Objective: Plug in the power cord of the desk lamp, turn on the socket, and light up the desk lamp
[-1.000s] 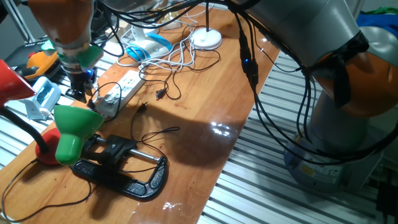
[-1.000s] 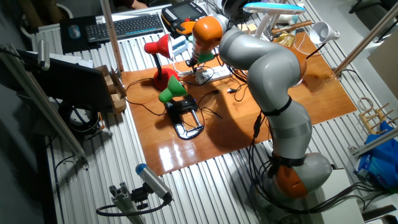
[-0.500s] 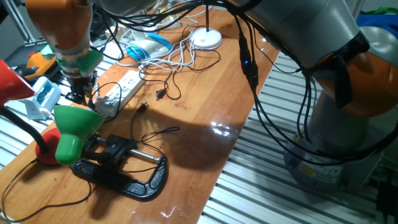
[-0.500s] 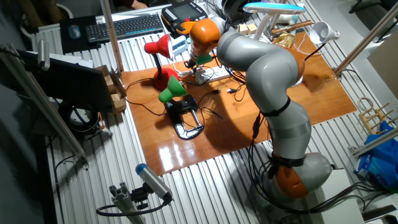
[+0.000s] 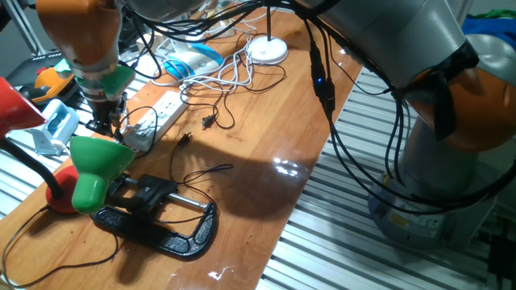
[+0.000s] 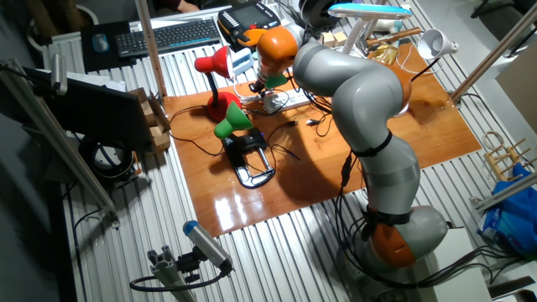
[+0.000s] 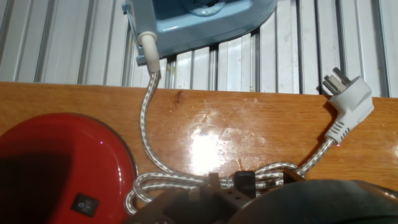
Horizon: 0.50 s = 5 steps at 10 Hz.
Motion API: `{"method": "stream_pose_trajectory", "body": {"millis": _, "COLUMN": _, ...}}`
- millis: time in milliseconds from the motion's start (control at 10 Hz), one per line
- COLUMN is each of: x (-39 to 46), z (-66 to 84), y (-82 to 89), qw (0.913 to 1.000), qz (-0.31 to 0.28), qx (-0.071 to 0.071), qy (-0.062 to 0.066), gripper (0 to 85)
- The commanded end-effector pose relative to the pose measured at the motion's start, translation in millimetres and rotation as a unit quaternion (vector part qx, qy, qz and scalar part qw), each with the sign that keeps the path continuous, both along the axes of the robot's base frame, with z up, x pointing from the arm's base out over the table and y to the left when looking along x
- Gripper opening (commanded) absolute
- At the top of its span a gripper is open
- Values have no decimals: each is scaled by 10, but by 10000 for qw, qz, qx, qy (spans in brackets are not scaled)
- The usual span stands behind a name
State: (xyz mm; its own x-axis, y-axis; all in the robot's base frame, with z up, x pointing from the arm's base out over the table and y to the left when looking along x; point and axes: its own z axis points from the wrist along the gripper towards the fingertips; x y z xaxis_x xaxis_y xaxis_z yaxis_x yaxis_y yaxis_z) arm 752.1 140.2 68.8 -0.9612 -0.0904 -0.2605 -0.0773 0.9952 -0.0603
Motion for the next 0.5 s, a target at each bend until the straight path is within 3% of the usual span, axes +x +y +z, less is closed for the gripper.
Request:
{"method": "stream_pose_trajectory", "body": {"millis": 0, "x": -2, "z": -6, "y": -5, "qw": 10000, "qz": 1, "qx": 8, "qy": 2, "gripper": 340}}
{"method": "stream_pose_trajectory", "body": {"millis": 400, "x": -24, "z": -61, "y": -23, "qw": 10000, "qz": 30, "qx": 7, "qy": 3, "gripper": 340}}
